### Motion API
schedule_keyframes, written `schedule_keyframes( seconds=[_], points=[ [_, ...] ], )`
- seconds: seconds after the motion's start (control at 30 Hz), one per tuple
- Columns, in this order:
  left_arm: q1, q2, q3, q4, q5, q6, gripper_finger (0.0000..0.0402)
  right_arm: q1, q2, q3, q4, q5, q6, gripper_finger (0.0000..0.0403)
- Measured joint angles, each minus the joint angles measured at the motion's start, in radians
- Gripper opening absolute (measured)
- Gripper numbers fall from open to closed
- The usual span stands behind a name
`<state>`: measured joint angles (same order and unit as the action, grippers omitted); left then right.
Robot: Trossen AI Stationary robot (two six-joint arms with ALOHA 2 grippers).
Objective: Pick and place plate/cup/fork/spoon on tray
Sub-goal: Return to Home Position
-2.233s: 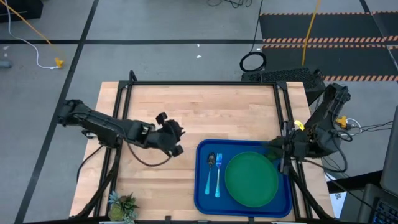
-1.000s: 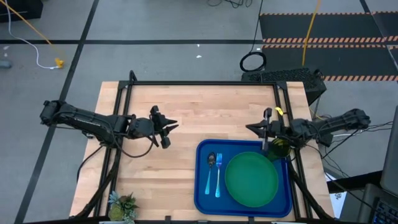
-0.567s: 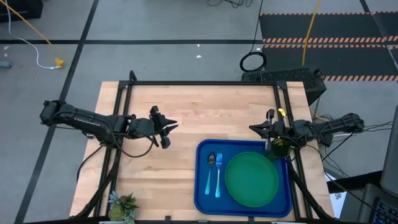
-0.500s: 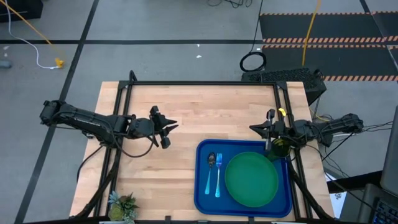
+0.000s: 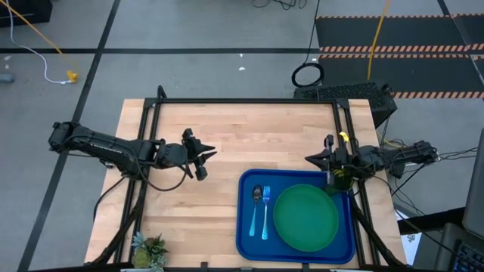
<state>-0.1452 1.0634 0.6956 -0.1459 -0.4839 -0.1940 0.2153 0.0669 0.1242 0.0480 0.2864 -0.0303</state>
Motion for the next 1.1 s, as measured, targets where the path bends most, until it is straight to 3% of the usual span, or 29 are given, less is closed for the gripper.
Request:
schedule_keyframes(
  seconds=[0.17, 0.47, 0.83, 1.0, 1.1],
  points=[
    [0.0, 0.0, 0.0, 0.0, 0.0, -0.001, 0.0081, 0.0, -0.066, 0.0, -0.066, -0.031, 0.015, 0.0],
    [-0.001, 0.0, 0.0, -0.002, 0.002, -0.007, 0.0081, 0.0, -0.066, 0.0, -0.079, -0.074, 0.013, 0.0],
    [-0.001, 0.0, 0.001, -0.002, 0.004, -0.011, 0.0081, -0.043, -0.066, -0.082, 0.077, -0.084, -0.031, 0.0],
    [-0.001, 0.0, 0.001, -0.001, 0.005, -0.011, 0.0081, -0.103, -0.066, -0.084, 0.071, -0.211, -0.006, 0.0],
    [-0.001, 0.0, 0.001, -0.001, 0.005, -0.011, 0.0081, -0.134, -0.066, -0.085, 0.048, -0.219, 0.003, 0.0]
  ],
)
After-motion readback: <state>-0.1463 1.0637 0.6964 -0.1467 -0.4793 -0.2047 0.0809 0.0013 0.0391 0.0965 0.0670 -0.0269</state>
